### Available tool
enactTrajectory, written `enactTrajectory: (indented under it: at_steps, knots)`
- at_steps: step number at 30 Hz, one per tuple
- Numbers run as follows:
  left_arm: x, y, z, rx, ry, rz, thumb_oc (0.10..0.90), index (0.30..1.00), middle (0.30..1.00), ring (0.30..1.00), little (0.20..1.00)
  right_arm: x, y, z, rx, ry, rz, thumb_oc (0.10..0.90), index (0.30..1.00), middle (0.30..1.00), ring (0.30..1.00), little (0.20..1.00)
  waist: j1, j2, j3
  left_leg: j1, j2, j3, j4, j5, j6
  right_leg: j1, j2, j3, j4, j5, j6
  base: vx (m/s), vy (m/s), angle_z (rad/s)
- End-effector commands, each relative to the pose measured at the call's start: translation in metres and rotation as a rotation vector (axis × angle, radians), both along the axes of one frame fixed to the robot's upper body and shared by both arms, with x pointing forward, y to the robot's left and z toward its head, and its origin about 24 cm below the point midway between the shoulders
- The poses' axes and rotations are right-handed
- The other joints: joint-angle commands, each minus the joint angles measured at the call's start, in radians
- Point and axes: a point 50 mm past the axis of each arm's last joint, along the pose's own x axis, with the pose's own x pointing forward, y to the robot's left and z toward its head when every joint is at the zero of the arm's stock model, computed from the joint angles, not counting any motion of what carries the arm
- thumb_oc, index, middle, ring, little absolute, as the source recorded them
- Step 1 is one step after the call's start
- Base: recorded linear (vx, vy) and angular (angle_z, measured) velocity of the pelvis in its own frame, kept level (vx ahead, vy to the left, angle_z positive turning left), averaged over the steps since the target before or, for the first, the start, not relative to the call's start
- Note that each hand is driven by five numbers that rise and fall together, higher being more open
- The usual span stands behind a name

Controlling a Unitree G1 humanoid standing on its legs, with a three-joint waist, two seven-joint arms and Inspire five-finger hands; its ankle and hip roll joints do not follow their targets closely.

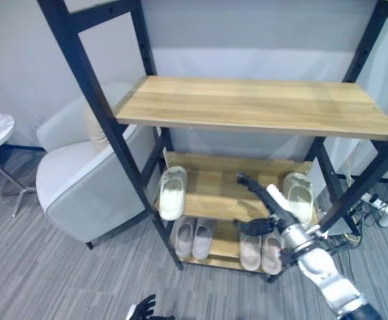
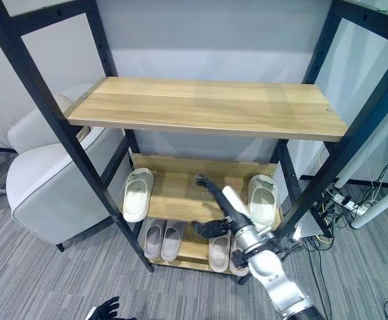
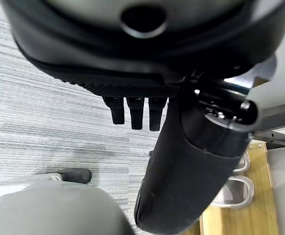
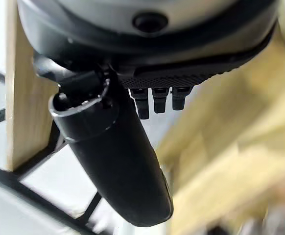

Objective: Arrange the slippers neatly on the shoe rack.

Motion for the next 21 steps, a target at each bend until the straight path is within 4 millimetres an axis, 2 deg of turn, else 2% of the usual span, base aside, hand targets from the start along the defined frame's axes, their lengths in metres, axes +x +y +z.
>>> enactTrajectory:
  at_steps: [1,3,5,7,9,10,14,21]
  knots:
    - [0.026,-0.015,0.003,-0.024,-0.066,-0.093,0.8,0.9,0.9,0.9,0.9,0.019,0.004,0.077,-0.129,-0.437,0.002,0.8,0.9,0.9,0.9,0.9,0.02,-0.035,-0.014,-0.028,0.021,0.056,-0.006,0.005,-0.05,0.06,-0.057,0.018,0.002,-0.082,0.114,0.0,0.0,0.0]
    - [0.027,-0.014,0.003,-0.024,-0.069,-0.095,0.8,0.9,0.9,0.9,0.9,0.021,0.002,0.081,-0.166,-0.464,-0.017,0.8,0.9,0.9,0.9,0.9,0.022,-0.035,-0.011,-0.03,0.021,0.057,-0.006,0.003,-0.049,0.057,-0.058,0.019,0.003,-0.081,0.116,0.0,0.023,-0.03]
    - [0.029,-0.014,0.004,-0.026,-0.065,-0.109,0.8,0.9,0.9,0.9,0.9,0.033,-0.005,0.093,-0.335,-0.526,-0.062,0.8,0.9,0.9,0.9,0.9,0.031,-0.045,-0.005,-0.036,0.018,0.058,-0.006,-0.002,-0.043,0.049,-0.062,0.02,0.004,-0.078,0.119,0.0,0.034,-0.03]
    - [0.032,-0.012,0.004,-0.022,-0.068,-0.117,0.8,0.9,0.9,0.9,0.9,0.039,-0.006,0.099,-0.393,-0.55,-0.078,0.8,0.9,0.9,0.9,0.9,0.034,-0.052,-0.003,-0.037,0.015,0.058,-0.006,-0.005,-0.039,0.047,-0.064,0.024,0.004,-0.077,0.121,0.01,0.04,-0.03]
    - [0.034,-0.012,0.005,-0.019,-0.067,-0.131,0.8,0.9,0.9,0.9,0.9,0.045,-0.003,0.103,-0.436,-0.563,-0.078,0.8,0.9,0.9,0.9,0.9,0.04,-0.06,-0.002,-0.037,0.013,0.057,-0.006,-0.011,-0.034,0.045,-0.068,0.028,0.004,-0.074,0.123,0.01,0.063,-0.03]
    - [0.036,-0.011,0.005,-0.013,-0.067,-0.139,0.8,0.9,0.9,0.9,0.9,0.055,0.001,0.104,-0.477,-0.557,-0.077,0.8,0.9,0.9,0.9,0.9,0.049,-0.069,0.0,-0.038,0.011,0.058,-0.006,-0.015,-0.029,0.041,-0.071,0.033,0.005,-0.071,0.125,0.01,0.056,-0.05]
    - [0.045,-0.008,0.008,-0.008,-0.089,-0.138,0.8,0.9,0.9,0.9,0.9,0.073,0.012,0.104,-0.561,-0.536,-0.08,0.8,0.9,0.9,0.9,0.9,0.068,-0.089,0.006,-0.04,0.006,0.062,-0.006,-0.023,-0.017,0.031,-0.075,0.047,0.007,-0.061,0.129,0.0,0.048,-0.15]
    - [0.053,-0.003,0.012,-0.001,-0.111,-0.141,0.8,0.9,0.9,0.9,0.9,0.092,0.006,0.102,-0.663,-0.491,-0.143,0.8,0.9,0.9,0.9,0.9,0.085,-0.116,0.012,-0.048,-0.005,0.059,-0.006,-0.031,-0.006,0.015,-0.087,0.055,0.009,-0.049,0.136,-0.01,0.032,0.0]
